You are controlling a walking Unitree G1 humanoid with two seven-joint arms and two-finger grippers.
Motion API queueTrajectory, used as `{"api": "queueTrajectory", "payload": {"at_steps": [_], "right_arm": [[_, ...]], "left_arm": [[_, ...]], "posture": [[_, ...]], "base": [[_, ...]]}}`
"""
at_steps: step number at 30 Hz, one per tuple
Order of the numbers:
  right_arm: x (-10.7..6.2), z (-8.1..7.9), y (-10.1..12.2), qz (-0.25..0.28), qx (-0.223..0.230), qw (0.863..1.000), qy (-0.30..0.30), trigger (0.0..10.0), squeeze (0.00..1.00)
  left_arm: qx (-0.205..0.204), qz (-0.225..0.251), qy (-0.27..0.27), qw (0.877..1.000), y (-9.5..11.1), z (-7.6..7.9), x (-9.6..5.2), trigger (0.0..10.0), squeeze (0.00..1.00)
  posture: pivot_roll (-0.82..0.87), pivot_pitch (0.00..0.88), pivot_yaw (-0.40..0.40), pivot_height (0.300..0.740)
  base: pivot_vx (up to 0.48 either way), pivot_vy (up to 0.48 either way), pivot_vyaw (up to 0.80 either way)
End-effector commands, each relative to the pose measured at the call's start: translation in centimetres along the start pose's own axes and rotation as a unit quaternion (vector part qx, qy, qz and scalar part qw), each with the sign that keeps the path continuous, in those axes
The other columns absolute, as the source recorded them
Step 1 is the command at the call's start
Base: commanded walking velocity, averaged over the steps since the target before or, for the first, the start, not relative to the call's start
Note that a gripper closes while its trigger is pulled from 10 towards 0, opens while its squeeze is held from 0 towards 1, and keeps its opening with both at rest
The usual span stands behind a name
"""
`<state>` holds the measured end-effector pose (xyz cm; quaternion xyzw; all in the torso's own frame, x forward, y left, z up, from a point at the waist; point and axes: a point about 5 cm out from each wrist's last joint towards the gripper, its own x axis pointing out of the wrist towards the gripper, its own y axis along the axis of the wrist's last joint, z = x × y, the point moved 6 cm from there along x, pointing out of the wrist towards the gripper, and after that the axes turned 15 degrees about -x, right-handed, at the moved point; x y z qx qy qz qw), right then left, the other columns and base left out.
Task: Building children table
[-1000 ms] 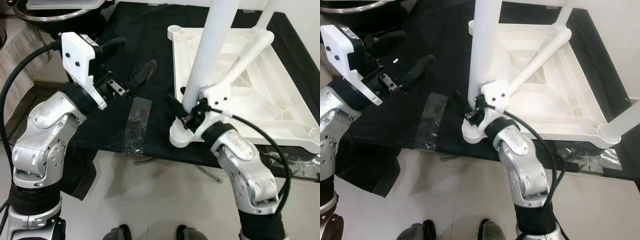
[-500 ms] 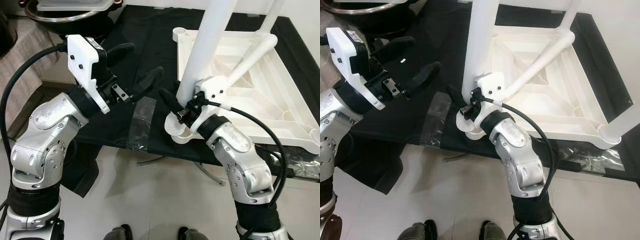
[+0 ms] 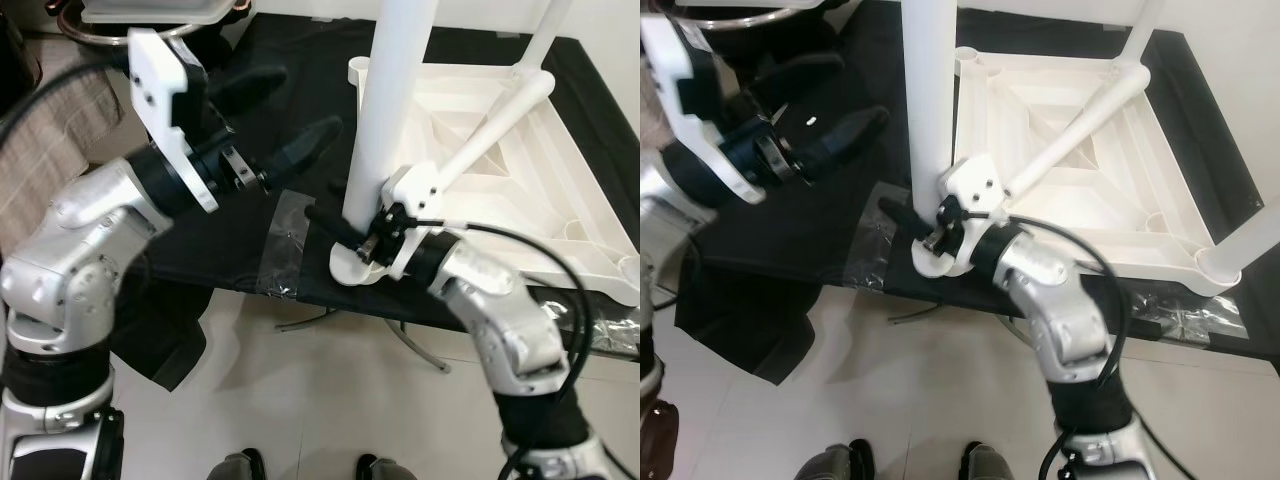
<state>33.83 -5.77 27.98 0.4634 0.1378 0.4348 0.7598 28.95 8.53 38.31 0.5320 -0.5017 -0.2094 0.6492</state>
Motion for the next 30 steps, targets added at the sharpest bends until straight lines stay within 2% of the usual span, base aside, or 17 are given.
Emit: {"api": "queueTrajectory", "payload": {"at_steps": [1,2,5,8,10,12,18,19,26,30], "right_arm": [[0.1,0.2,0.9,0.021,-0.012,1.000,0.010,10.0,0.00],[0.5,-0.3,1.5,0.029,-0.024,0.999,0.032,10.0,0.00],[0.6,-0.5,1.6,0.031,-0.025,0.998,0.040,10.0,0.00],[1.2,-2.1,2.0,0.039,-0.032,0.996,0.071,10.0,0.00],[1.2,-2.1,2.0,0.039,-0.032,0.996,0.071,10.0,0.00],[1.8,-3.3,1.9,0.036,-0.026,0.996,0.082,10.0,0.00],[2.6,-5.1,0.7,0.011,-0.002,0.996,0.093,10.0,0.00],[2.6,-5.2,0.6,0.007,0.001,0.996,0.094,10.0,0.00],[2.6,-5.3,0.2,-0.002,0.013,0.996,0.088,10.0,0.00],[2.5,-4.7,0.1,-0.006,0.012,0.997,0.079,10.0,0.00]], "left_arm": [[-0.016,-0.011,-0.029,0.999,0.0,0.7,0.1,10.0,0.00],[-0.038,-0.012,-0.049,0.998,-0.2,1.2,0.6,10.0,0.00],[-0.044,-0.013,-0.056,0.997,-0.2,1.4,0.8,10.0,0.00],[-0.057,-0.010,-0.078,0.995,-0.5,2.3,1.9,10.0,0.00],[-0.057,-0.010,-0.078,0.995,-0.5,2.3,1.9,10.0,0.00],[-0.060,0.002,-0.082,0.995,-0.3,2.4,2.6,10.0,0.00],[-0.044,0.027,-0.092,0.994,1.2,2.4,4.0,10.0,0.00],[-0.035,0.026,-0.094,0.995,1.3,2.5,4.1,0.0,0.00],[0.009,-0.008,-0.110,0.994,1.2,2.7,4.2,0.0,0.00],[0.022,-0.035,-0.117,0.992,0.9,2.2,3.7,0.0,0.00]], "posture": [[-0.02,0.167,-0.004,0.740],[-0.02,0.159,-0.002,0.740],[-0.02,0.157,-0.002,0.740],[-0.02,0.150,-0.005,0.740],[-0.02,0.150,-0.005,0.740],[-0.02,0.144,-0.009,0.740],[-0.03,0.141,-0.011,0.740],[-0.03,0.141,-0.011,0.740],[-0.03,0.141,-0.013,0.740],[-0.03,0.141,-0.013,0.740]], "base": [[0.000,0.000,0.00],[0.000,0.000,0.00],[0.000,0.000,0.00],[0.000,0.000,0.00],[0.000,0.000,0.00],[0.000,0.000,0.00],[0.000,0.000,0.00],[0.000,0.000,0.00],[0.000,0.000,0.00],[0.000,0.000,0.00]]}}
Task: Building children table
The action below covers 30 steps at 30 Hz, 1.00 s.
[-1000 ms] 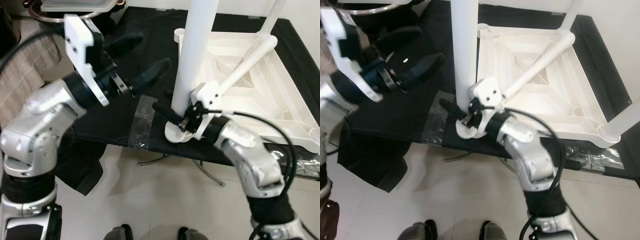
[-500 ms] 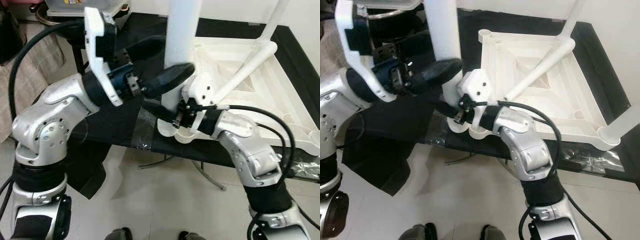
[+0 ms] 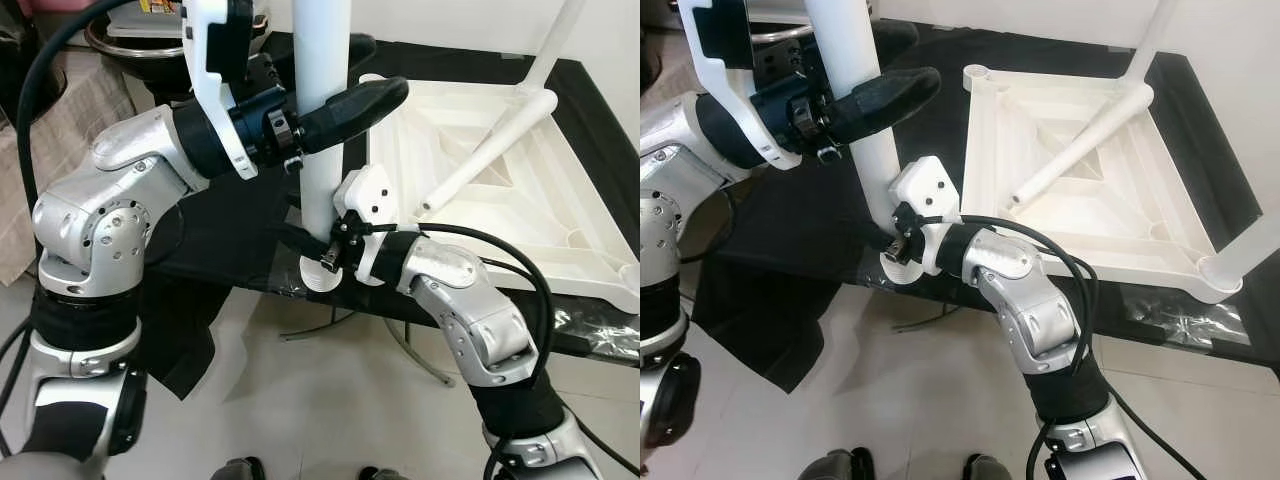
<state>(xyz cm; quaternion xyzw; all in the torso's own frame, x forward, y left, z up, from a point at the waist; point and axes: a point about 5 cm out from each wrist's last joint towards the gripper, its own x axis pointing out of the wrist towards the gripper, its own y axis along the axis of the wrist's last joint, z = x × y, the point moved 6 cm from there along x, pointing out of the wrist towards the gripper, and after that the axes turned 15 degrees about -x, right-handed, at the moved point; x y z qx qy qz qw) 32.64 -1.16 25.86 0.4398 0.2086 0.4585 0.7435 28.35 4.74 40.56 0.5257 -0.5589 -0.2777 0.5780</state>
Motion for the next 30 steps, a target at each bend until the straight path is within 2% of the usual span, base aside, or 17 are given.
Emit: {"api": "queueTrajectory", "payload": {"at_steps": [1,6,11,12,13,14,16,17,18,21,23,24,25,26,27,30], "right_arm": [[0.0,0.1,0.3,0.002,-0.008,1.000,-0.002,10.0,0.00],[-0.2,0.6,0.1,-0.004,-0.017,1.000,-0.005,10.0,0.00],[-0.5,1.4,0.1,-0.009,-0.037,0.999,-0.014,10.0,0.00],[-0.6,1.5,0.1,-0.007,-0.039,0.999,-0.015,10.0,0.52],[-0.6,1.5,0.1,-0.007,-0.039,0.999,-0.015,10.0,0.52],[-0.8,1.2,1.1,0.024,-0.025,0.999,0.008,10.0,1.00],[-1.5,0.8,2.8,0.079,-0.004,0.996,0.048,10.0,1.00],[-1.5,0.8,2.8,0.079,-0.004,0.996,0.048,10.0,1.00],[-2.0,0.8,3.5,0.098,-0.003,0.992,0.075,10.0,1.00],[-3.0,0.5,3.7,0.098,-0.039,0.983,0.148,10.0,1.00],[-3.1,0.4,3.6,0.095,-0.047,0.981,0.162,10.0,1.00],[-3.0,0.4,3.5,0.089,-0.048,0.979,0.178,10.0,0.96],[-3.1,0.0,3.3,0.083,-0.039,0.974,0.208,10.0,0.11],[-3.1,-0.3,3.2,0.079,-0.032,0.970,0.228,10.0,0.11],[-3.1,-0.8,3.1,0.077,-0.021,0.965,0.251,10.0,0.00],[-2.8,-1.2,2.7,0.073,0.002,0.959,0.274,10.0,0.00]], "left_arm": [[0.007,-0.020,-0.010,1.000,-0.2,0.0,-0.3,0.0,0.00],[-0.003,-0.039,-0.021,0.999,-0.7,0.1,-0.6,0.0,0.00],[-0.036,-0.046,-0.038,0.998,-0.7,0.6,-0.6,0.0,0.00],[-0.040,-0.045,-0.040,0.997,-0.6,0.6,-0.5,0.0,0.00],[-0.040,-0.045,-0.040,0.997,-0.6,0.6,-0.5,0.0,0.00],[-0.045,-0.043,-0.044,0.997,-0.3,0.7,-0.4,0.0,0.00],[-0.056,-0.038,-0.054,0.996,0.0,0.8,-0.2,0.0,0.00],[-0.056,-0.038,-0.054,0.996,0.0,0.8,-0.2,0.0,0.00],[-0.062,-0.038,-0.064,0.995,-0.2,1.1,-0.3,0.0,0.00],[-0.069,-0.047,-0.093,0.992,-1.1,1.9,-0.5,0.0,0.00],[-0.070,-0.048,-0.097,0.992,-1.2,2.0,-0.5,0.0,0.00],[-0.072,-0.049,-0.106,0.991,-1.3,2.2,-0.5,0.0,0.00],[-0.074,-0.050,-0.120,0.989,-1.3,2.5,-0.3,0.0,0.00],[-0.076,-0.051,-0.129,0.987,-1.3,2.7,-0.2,0.0,0.00],[-0.078,-0.053,-0.141,0.986,-1.1,2.9,-0.1,0.0,0.00],[-0.081,-0.056,-0.159,0.982,-0.8,3.3,0.4,0.0,0.00]], "posture": [[-0.03,0.140,-0.012,0.740],[-0.03,0.139,-0.010,0.740],[-0.02,0.134,-0.009,0.740],[-0.02,0.134,-0.009,0.740],[-0.02,0.134,-0.009,0.740],[-0.02,0.130,-0.008,0.740],[-0.02,0.127,-0.010,0.740],[-0.02,0.127,-0.010,0.740],[-0.02,0.123,-0.012,0.740],[-0.02,0.114,-0.018,0.740],[-0.02,0.114,-0.018,0.740],[-0.02,0.108,-0.021,0.740],[-0.02,0.105,-0.023,0.740],[-0.02,0.105,-0.023,0.740],[-0.01,0.104,-0.025,0.740],[-0.01,0.103,-0.026,0.740]], "base": [[0.000,0.000,0.00],[0.000,0.000,0.00],[0.000,0.000,0.00],[0.000,0.000,0.00],[0.000,0.000,0.00],[0.000,0.000,0.00],[0.000,0.000,0.00],[0.000,0.000,0.00],[0.000,0.000,0.00],[0.000,0.000,0.00],[0.000,0.000,0.00],[0.000,0.000,0.00],[0.000,0.000,0.00],[0.000,0.000,0.00],[0.000,0.000,0.00],[0.000,0.000,0.00]]}}
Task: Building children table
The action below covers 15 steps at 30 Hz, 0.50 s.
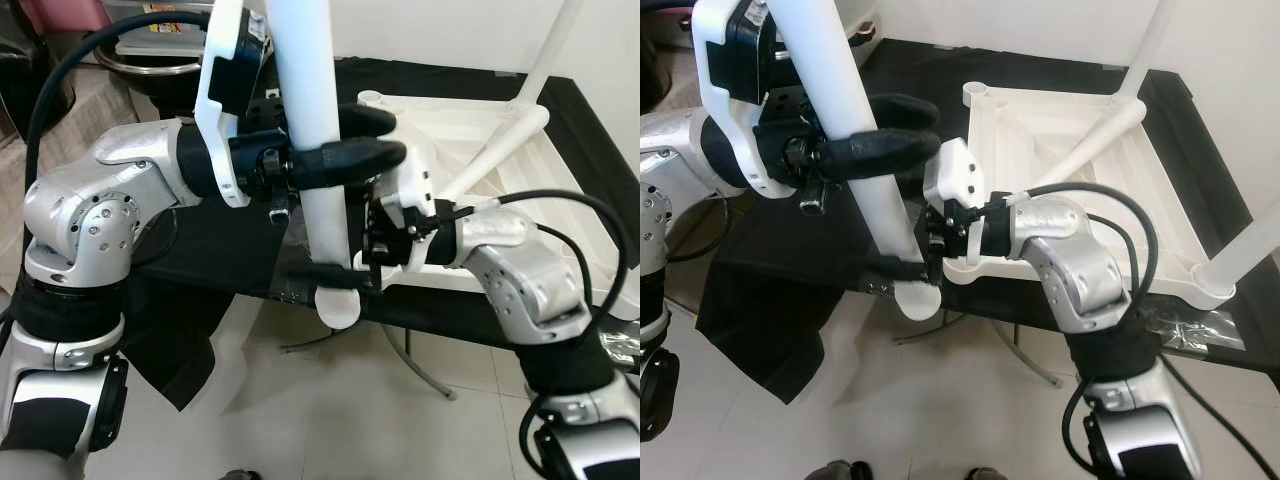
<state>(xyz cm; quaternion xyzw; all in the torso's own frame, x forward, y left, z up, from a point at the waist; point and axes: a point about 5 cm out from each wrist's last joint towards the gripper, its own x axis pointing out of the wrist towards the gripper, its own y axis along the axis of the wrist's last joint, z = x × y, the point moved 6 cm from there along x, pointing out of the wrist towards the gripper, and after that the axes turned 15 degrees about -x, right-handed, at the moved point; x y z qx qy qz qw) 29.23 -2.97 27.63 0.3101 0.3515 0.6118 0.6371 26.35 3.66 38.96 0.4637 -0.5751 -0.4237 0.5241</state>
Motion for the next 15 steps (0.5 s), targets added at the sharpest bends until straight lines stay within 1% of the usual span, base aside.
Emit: {"api": "queueTrajectory", "payload": {"at_steps": [1,2,3,5,7,8,9,11,12,14,15], "right_arm": [[0.6,-0.3,-0.4,0.003,0.029,0.999,0.019,10.0,0.00],[1.0,-0.4,-0.8,-0.001,0.041,0.999,0.022,10.0,0.00],[1.0,-0.4,-0.8,-0.001,0.041,0.999,0.022,10.0,0.00],[1.7,-0.9,-1.4,-0.003,0.056,0.998,0.035,10.0,0.00],[2.1,-1.6,-1.6,0.003,0.074,0.996,0.049,10.0,0.00],[2.2,-1.9,-1.8,0.005,0.076,0.996,0.052,0.0,0.00],[2.2,-1.9,-1.8,0.005,0.076,0.996,0.052,0.0,0.00],[2.2,-2.2,-1.8,0.011,0.077,0.995,0.061,0.0,0.00],[2.2,-2.2,-1.8,0.011,0.077,0.995,0.061,0.0,0.00],[2.1,-2.5,-1.3,0.026,0.077,0.994,0.074,0.0,0.00],[2.1,-2.5,-1.0,0.033,0.078,0.993,0.077,0.0,0.00]], "left_arm": [[0.005,-0.003,-0.028,1.000,0.6,0.7,0.8,0.0,0.00],[0.007,-0.002,-0.031,0.999,0.9,0.8,1.1,0.0,0.00],[0.007,-0.002,-0.031,0.999,0.9,0.8,1.1,0.0,0.00],[0.008,0.000,-0.040,0.999,1.4,0.9,1.9,0.0,0.00],[0.012,0.004,-0.048,0.999,2.5,1.3,3.1,0.0,0.00],[0.015,0.004,-0.052,0.999,2.9,1.6,3.6,0.0,0.00],[0.015,0.004,-0.052,0.999,2.9,1.6,3.6,0.0,0.00],[0.015,0.002,-0.061,0.998,3.3,1.9,4.3,0.0,0.00],[0.015,0.002,-0.061,0.998,3.3,1.9,4.3,0.0,0.00],[0.012,-0.002,-0.070,0.997,3.1,2.2,4.9,0.0,0.00],[0.011,-0.003,-0.073,0.997,3.0,2.3,5.0,0.0,0.00]], "posture": [[-0.01,0.103,-0.026,0.740],[-0.01,0.102,-0.023,0.740],[-0.01,0.102,-0.023,0.740],[-0.01,0.103,-0.024,0.740],[-0.01,0.102,-0.025,0.740],[-0.01,0.107,-0.023,0.740],[-0.01,0.107,-0.023,0.740],[-0.01,0.110,-0.021,0.740],[-0.01,0.110,-0.021,0.740],[-0.01,0.110,-0.020,0.740],[-0.01,0.111,-0.018,0.740]], "base": [[0.000,0.000,0.00],[0.000,0.000,0.00],[0.000,0.000,0.00],[0.000,0.000,0.00],[0.000,0.000,0.00],[0.000,0.000,0.00],[0.000,0.000,0.00],[0.000,0.000,0.00],[0.000,0.000,0.00],[0.000,0.000,0.00],[0.000,0.000,0.00]]}}
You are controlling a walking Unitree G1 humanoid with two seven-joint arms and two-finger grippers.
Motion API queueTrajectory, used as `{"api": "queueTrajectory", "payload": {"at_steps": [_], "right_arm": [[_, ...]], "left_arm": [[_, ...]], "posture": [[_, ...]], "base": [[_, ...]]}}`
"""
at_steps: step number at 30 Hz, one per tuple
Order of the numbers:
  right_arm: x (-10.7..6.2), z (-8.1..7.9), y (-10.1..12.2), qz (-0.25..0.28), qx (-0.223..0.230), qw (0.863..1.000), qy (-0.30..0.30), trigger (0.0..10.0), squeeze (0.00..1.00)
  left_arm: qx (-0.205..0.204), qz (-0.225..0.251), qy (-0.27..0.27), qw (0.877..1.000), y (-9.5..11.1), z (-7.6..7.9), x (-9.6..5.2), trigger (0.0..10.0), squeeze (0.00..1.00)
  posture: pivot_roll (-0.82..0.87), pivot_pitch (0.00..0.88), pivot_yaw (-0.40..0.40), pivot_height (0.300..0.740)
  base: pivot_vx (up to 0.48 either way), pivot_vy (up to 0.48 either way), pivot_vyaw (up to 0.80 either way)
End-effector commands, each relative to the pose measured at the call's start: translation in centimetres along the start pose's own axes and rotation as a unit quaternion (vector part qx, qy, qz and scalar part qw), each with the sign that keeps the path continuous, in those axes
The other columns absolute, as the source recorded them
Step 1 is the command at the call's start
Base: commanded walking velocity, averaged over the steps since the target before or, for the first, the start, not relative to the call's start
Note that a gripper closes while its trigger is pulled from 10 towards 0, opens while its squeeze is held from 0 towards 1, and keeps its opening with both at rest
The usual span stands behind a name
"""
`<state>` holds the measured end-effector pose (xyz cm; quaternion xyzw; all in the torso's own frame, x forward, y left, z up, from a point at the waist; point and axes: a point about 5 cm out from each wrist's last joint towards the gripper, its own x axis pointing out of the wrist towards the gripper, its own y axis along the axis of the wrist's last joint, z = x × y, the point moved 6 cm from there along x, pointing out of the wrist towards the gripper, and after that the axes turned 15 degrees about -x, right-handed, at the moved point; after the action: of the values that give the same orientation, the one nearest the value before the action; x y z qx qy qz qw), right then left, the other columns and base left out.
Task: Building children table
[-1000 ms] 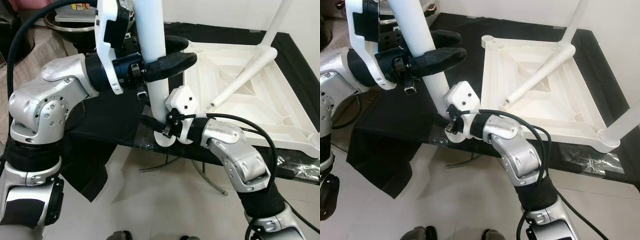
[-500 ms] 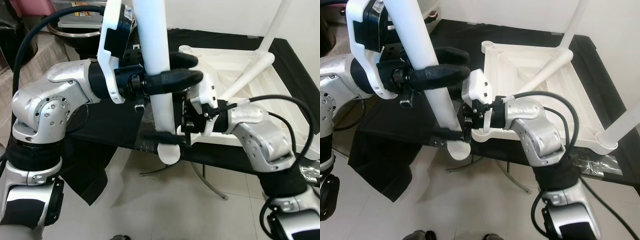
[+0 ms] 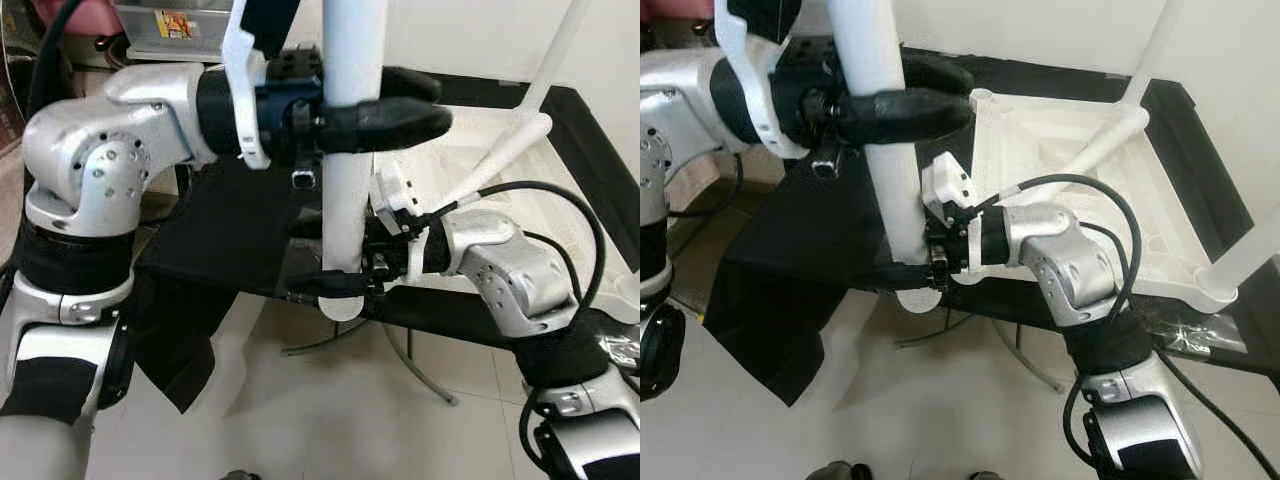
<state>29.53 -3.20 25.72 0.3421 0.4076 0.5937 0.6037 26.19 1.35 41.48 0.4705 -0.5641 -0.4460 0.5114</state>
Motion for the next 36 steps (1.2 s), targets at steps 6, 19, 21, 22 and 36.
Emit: {"api": "queueTrajectory", "payload": {"at_steps": [6,19,21,22,36], "right_arm": [[2.2,-1.6,0.8,0.031,0.007,0.998,0.056,0.0,0.00],[-0.9,3.4,-0.1,-0.002,0.006,0.992,-0.130,0.0,0.00],[-1.5,4.1,-0.1,-0.005,0.006,0.989,-0.151,0.0,0.00],[-2.5,4.9,0.0,-0.009,0.002,0.984,-0.178,0.0,0.00],[-8.5,5.0,0.1,-0.030,0.017,0.972,-0.232,3.2,0.00]], "left_arm": [[0.021,0.022,-0.068,0.997,0.9,2.5,0.9,0.0,0.00],[0.020,0.054,0.036,0.998,2.4,0.3,-3.0,10.0,1.00],[0.019,0.058,0.050,0.997,2.4,0.0,-3.6,10.0,1.00],[0.019,0.061,0.073,0.995,2.3,-0.3,-4.5,10.0,1.00],[-0.064,0.044,0.356,0.931,-9.5,-3.9,-12.3,10.0,1.00]], "posture": [[-0.02,0.112,-0.017,0.740],[-0.02,0.143,-0.021,0.740],[-0.02,0.148,-0.023,0.740],[-0.02,0.157,-0.025,0.740],[-0.03,0.263,-0.029,0.740]], "base": [[0.000,0.000,0.00],[0.000,0.000,0.00],[0.000,0.000,0.00],[0.000,0.000,0.00],[0.000,0.000,0.00]]}}
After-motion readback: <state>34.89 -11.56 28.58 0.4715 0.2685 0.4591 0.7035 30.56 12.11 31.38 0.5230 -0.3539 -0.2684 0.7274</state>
